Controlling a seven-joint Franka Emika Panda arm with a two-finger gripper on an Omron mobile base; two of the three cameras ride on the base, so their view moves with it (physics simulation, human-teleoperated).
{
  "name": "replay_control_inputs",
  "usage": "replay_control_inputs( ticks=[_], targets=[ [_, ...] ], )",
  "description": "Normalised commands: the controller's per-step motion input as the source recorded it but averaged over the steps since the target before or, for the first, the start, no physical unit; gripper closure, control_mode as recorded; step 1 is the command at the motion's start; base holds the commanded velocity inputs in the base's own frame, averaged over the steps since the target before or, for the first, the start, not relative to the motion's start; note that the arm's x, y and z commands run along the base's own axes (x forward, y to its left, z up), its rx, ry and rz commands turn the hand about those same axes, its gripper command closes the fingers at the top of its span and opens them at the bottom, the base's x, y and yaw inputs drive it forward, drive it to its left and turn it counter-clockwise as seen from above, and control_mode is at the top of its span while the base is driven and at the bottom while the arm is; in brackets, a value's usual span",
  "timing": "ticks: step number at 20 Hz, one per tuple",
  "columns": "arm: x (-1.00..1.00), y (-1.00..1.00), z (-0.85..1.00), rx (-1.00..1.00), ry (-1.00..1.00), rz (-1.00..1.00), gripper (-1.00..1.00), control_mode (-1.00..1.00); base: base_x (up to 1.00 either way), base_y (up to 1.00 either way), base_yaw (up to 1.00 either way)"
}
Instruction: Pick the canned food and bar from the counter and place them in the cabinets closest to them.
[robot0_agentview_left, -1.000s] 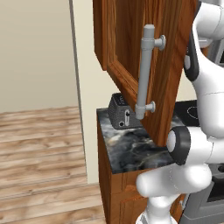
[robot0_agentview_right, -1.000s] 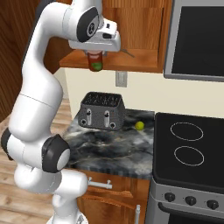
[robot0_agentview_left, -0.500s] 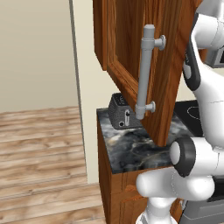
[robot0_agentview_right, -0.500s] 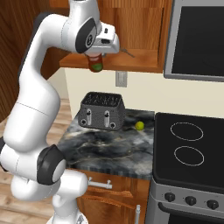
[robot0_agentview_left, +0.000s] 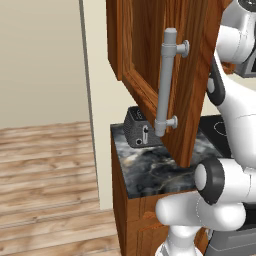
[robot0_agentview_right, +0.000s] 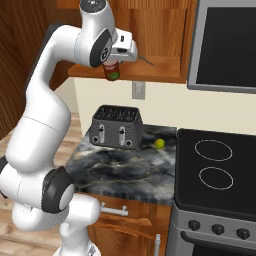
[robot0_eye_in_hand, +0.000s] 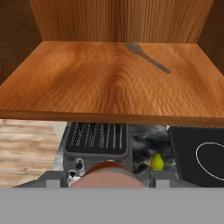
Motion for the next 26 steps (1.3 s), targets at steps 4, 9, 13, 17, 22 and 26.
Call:
replay_control_inputs(
  ticks=[4,9,13,17,22,26],
  targets=[
    [0.32,0.00,0.00,0.00,-0.04,0.00,1.00,-1.00,0.00,0.00,0.00],
    [0.37,0.00,0.00,0.00,-0.01,0.00,1.00,-1.00,0.00,0.00,0.00],
    [0.38,0.00,0.00,0.00,0.00,0.00,1.00,-1.00,0.00,0.00,0.00],
    [0.35,0.00,0.00,0.00,0.00,0.00,1.00,-1.00,0.00,0.00,0.00],
    [0.29,0.00,0.00,0.00,-0.01,0.00,1.00,-1.00,0.00,0.00,0.00],
    [0.32,0.00,0.00,0.00,-0.01,0.00,1.00,-1.00,0.00,0.00,0.00]
  ],
)
